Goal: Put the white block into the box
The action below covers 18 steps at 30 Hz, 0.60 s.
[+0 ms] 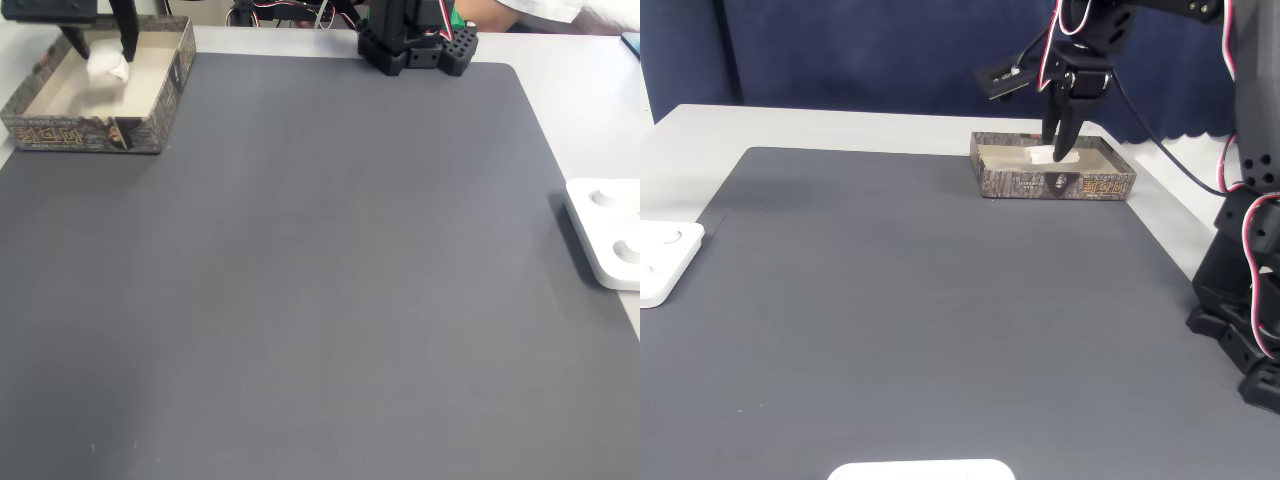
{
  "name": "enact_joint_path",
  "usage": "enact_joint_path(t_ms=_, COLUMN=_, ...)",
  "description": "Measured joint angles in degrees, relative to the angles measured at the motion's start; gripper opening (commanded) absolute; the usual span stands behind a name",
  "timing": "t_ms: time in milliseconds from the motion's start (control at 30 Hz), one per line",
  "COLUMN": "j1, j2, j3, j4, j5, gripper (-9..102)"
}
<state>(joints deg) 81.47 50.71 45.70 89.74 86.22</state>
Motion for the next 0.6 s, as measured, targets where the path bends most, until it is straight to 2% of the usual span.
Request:
enact_joint_path(t_ms=400, j1=-0.9, j2=0.0, j3=-1.4, j4=-1.1, j5=0.6, gripper=31)
enact_joint_path(t_ms=500, j1=-1.7, j2=0.0, j3=-1.4, j4=-1.1, j5=0.6, gripper=26)
enact_joint_path(t_ms=600, j1=-3.1, j2=1.4, j3=-0.6, j4=-1.1, j5=0.0, gripper=15)
